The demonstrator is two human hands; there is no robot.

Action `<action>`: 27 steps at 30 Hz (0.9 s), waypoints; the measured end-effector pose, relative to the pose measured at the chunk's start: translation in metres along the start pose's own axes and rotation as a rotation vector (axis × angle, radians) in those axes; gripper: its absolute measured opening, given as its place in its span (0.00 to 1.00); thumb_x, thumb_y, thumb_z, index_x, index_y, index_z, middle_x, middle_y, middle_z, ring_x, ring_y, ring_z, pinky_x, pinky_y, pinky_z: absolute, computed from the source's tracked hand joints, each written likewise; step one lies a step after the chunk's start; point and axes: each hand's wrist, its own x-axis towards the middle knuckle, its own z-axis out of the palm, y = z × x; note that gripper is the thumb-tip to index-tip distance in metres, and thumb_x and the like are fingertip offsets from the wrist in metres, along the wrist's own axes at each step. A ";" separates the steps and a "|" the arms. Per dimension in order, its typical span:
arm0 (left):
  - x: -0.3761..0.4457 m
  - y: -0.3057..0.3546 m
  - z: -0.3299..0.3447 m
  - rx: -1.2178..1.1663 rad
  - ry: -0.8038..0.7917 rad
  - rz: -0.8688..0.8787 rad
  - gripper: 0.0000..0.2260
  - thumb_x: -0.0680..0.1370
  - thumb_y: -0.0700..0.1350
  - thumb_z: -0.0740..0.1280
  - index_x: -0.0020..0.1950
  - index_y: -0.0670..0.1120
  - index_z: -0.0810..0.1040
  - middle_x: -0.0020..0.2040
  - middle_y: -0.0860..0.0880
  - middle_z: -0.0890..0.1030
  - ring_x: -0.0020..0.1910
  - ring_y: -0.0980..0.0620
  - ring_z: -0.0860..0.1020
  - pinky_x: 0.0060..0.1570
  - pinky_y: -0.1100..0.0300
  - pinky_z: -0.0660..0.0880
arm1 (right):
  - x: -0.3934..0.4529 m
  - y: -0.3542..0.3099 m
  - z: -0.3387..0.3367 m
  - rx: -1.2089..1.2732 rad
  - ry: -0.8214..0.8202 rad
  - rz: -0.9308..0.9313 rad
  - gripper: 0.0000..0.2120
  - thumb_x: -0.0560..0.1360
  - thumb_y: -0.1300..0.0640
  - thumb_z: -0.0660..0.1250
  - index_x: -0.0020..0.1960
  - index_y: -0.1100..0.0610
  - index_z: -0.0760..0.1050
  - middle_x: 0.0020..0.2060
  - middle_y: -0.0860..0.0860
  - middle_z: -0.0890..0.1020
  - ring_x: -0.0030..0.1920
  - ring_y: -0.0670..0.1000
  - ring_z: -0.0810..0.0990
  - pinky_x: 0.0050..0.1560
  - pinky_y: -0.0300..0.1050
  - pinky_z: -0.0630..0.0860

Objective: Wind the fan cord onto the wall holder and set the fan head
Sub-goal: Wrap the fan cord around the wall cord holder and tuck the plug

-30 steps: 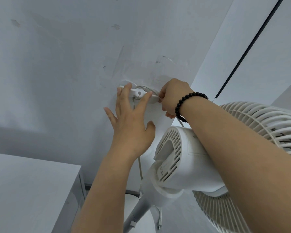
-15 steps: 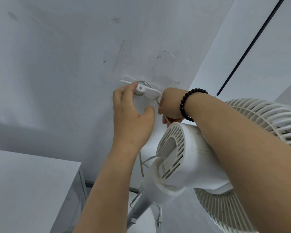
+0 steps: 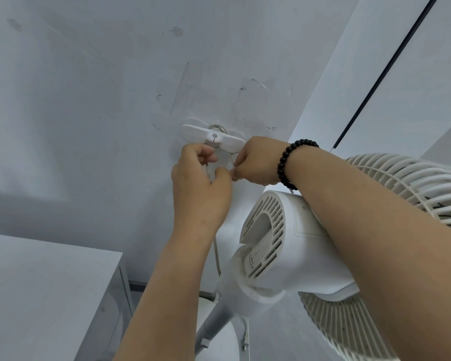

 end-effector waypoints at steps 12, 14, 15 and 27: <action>0.001 0.004 -0.002 -0.169 -0.101 -0.278 0.13 0.81 0.48 0.61 0.42 0.55 0.83 0.42 0.57 0.84 0.34 0.64 0.76 0.39 0.68 0.71 | -0.006 0.000 0.000 0.106 -0.001 -0.123 0.08 0.71 0.60 0.69 0.35 0.63 0.77 0.32 0.53 0.75 0.34 0.50 0.70 0.37 0.40 0.71; 0.003 0.004 -0.004 -0.175 -0.110 -0.302 0.13 0.81 0.49 0.62 0.39 0.52 0.83 0.38 0.54 0.82 0.31 0.62 0.74 0.34 0.71 0.71 | -0.007 -0.001 0.000 0.130 -0.014 -0.155 0.14 0.72 0.60 0.68 0.28 0.60 0.72 0.27 0.51 0.73 0.28 0.46 0.68 0.32 0.37 0.69; 0.003 0.004 -0.005 -0.169 -0.115 -0.315 0.14 0.80 0.49 0.63 0.38 0.50 0.82 0.36 0.52 0.81 0.30 0.60 0.73 0.32 0.72 0.69 | -0.008 -0.002 -0.001 0.144 -0.013 -0.172 0.19 0.72 0.59 0.68 0.25 0.57 0.67 0.22 0.48 0.68 0.24 0.45 0.64 0.28 0.35 0.66; 0.011 0.002 -0.014 -0.662 -0.160 -0.609 0.14 0.77 0.41 0.64 0.30 0.47 0.76 0.26 0.52 0.72 0.26 0.56 0.63 0.26 0.62 0.57 | -0.016 -0.011 -0.004 0.526 -0.012 -0.302 0.11 0.73 0.63 0.65 0.33 0.65 0.77 0.20 0.50 0.69 0.21 0.51 0.74 0.33 0.41 0.71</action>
